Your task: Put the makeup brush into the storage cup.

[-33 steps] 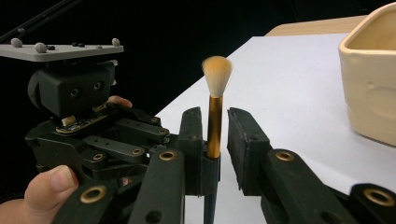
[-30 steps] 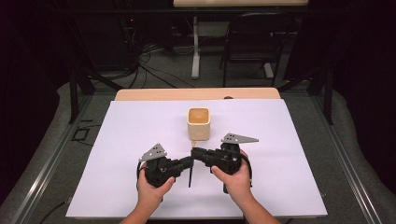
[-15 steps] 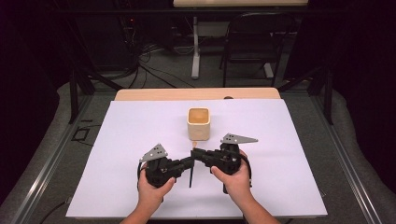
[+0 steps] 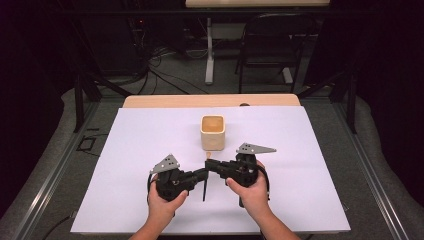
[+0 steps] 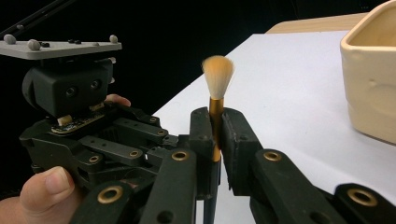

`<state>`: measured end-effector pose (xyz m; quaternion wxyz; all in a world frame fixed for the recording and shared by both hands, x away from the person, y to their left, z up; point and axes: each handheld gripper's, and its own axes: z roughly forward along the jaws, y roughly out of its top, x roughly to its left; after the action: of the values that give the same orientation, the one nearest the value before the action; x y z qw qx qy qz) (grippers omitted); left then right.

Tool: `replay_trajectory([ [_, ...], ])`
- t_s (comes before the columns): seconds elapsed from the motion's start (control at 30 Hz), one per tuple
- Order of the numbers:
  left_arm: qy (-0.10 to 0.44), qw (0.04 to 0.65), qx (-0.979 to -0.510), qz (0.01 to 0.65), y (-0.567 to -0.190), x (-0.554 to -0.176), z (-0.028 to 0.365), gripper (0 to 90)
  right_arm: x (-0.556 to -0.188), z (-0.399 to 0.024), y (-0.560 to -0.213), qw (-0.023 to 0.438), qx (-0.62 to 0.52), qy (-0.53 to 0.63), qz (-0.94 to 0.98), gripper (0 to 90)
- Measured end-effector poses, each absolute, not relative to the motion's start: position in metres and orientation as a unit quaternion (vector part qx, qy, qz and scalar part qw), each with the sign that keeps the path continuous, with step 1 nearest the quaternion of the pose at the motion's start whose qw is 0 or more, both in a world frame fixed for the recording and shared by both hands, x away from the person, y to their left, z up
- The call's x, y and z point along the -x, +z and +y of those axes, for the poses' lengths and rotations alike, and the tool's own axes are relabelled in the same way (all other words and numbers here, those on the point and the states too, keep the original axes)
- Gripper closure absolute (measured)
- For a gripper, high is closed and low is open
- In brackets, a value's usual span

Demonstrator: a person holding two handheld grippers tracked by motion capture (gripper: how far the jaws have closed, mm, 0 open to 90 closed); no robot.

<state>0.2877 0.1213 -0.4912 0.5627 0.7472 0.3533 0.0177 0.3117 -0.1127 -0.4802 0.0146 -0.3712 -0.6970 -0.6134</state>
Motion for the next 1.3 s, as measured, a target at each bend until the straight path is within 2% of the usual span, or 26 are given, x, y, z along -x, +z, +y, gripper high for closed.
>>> replay_trajectory([
  [1.03,0.013,0.563,-0.747,0.353,-0.4923,-0.2883,0.1221,82.9,-0.3116,-0.1130,-0.4795,0.016,0.370,-0.609,-0.702,84.1],
  [1.3,0.004,0.566,-0.744,0.356,-0.4936,-0.2902,0.1238,77.9,-0.3109,-0.1130,-0.4789,0.008,0.371,-0.610,-0.700,84.1],
])
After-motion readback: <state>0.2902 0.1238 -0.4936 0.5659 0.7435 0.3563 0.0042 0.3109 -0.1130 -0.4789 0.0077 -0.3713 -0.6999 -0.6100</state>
